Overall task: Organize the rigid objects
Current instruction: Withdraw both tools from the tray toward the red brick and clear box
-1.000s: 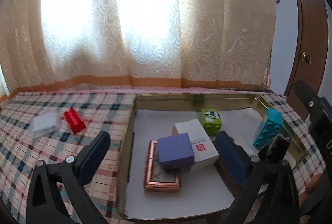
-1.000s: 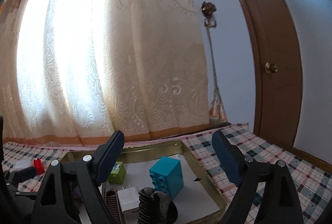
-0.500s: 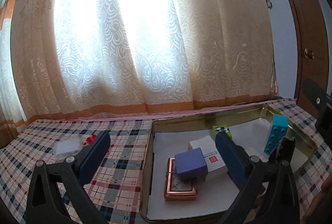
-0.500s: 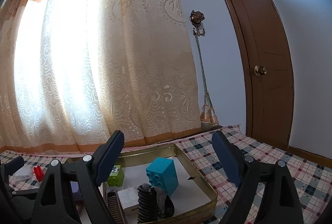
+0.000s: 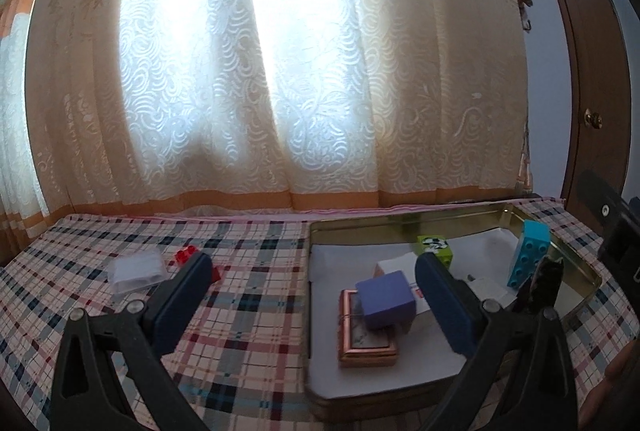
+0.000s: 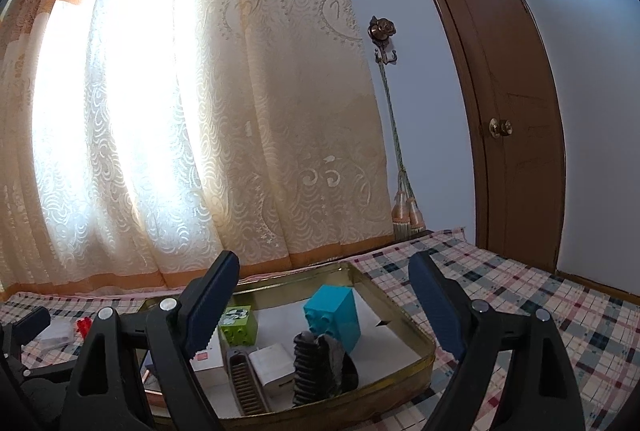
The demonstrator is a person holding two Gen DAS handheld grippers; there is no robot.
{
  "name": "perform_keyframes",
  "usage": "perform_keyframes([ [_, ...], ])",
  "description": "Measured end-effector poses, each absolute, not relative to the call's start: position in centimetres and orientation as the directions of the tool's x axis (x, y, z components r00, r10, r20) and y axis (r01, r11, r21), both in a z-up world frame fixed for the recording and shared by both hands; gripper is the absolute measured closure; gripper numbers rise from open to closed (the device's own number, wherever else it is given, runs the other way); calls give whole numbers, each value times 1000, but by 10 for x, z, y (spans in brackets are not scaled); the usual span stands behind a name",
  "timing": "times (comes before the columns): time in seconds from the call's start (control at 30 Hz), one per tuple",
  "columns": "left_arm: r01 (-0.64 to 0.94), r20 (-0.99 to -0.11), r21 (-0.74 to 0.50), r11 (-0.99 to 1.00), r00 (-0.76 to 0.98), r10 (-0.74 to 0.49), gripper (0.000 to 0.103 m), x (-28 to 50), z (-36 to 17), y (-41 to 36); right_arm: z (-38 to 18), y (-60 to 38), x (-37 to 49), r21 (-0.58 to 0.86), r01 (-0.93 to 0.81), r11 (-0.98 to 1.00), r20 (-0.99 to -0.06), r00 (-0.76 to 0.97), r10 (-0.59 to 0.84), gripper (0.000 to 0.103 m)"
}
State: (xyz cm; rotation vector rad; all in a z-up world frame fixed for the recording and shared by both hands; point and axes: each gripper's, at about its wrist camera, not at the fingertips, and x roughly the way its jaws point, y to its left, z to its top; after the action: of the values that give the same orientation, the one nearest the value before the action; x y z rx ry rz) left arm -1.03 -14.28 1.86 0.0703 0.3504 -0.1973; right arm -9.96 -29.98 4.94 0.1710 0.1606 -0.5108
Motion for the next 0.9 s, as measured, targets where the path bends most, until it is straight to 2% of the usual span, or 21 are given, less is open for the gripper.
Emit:
perform_keyframes([
  [0.43, 161, -356, 37, 986, 924, -138, 1, -8, 16, -103, 48, -261, -91, 104, 454, 885, -203, 881, -428, 15],
  [0.9, 61, -375, 55, 997, 926, -36, 1, 18, 15, -36, 43, -202, -56, 89, 336, 938, -229, 923, -309, 15],
])
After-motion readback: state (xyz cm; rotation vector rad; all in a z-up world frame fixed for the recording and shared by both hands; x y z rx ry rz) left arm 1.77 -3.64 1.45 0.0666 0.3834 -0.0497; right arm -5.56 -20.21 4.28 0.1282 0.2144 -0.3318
